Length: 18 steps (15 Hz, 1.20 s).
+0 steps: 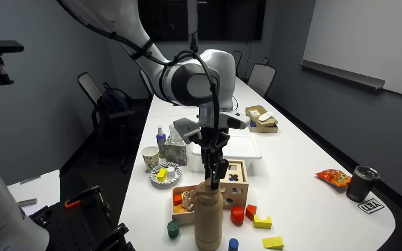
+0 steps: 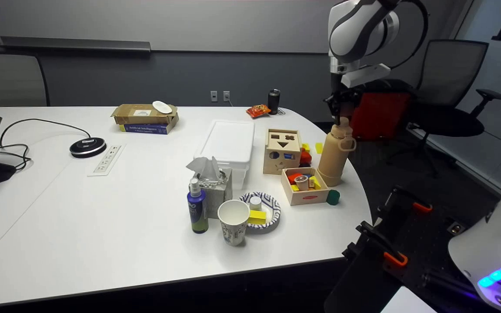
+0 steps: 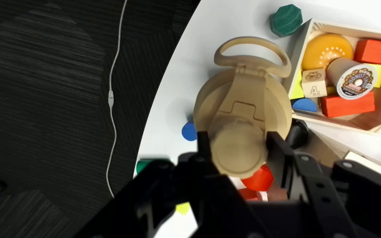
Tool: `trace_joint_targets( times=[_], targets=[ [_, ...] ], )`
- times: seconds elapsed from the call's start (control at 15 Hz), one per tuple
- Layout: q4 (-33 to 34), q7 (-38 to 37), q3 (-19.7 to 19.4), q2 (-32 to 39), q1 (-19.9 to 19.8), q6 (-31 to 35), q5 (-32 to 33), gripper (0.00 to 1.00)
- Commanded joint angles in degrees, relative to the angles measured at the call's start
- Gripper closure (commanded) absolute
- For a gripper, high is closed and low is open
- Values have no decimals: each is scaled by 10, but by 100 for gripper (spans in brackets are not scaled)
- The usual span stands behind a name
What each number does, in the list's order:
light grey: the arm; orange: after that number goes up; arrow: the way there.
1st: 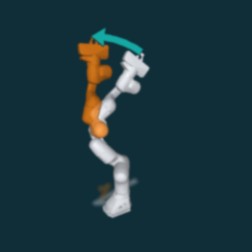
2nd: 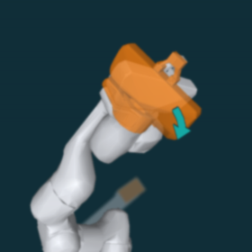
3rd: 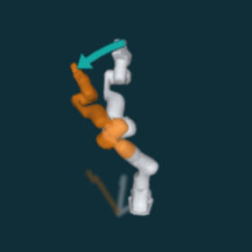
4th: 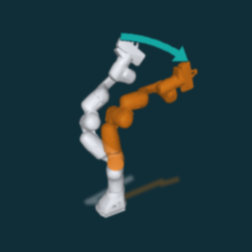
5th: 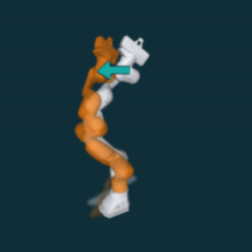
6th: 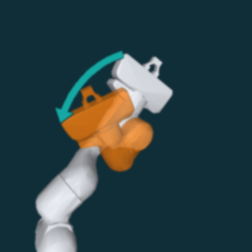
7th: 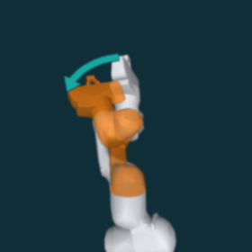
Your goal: Rotate the lid of the bottle anticlockwise
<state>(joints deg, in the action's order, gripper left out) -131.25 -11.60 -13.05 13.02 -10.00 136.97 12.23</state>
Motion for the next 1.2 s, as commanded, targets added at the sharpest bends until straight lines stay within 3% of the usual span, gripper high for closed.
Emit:
trace_joint_targets(
  times=[0.0, 0.27, 0.73, 1.13],
  targets=[
    [-12, -6, -3, 8, -1, 6, -17, 28],
    [-12, -3, -2, 18, 1, 0, -22, 1],
    [-5, 8, -1, 3, -2, -19, -46, 0],
    [-4, 6, -4, -91, 2, -82, -30, 0]
  ],
)
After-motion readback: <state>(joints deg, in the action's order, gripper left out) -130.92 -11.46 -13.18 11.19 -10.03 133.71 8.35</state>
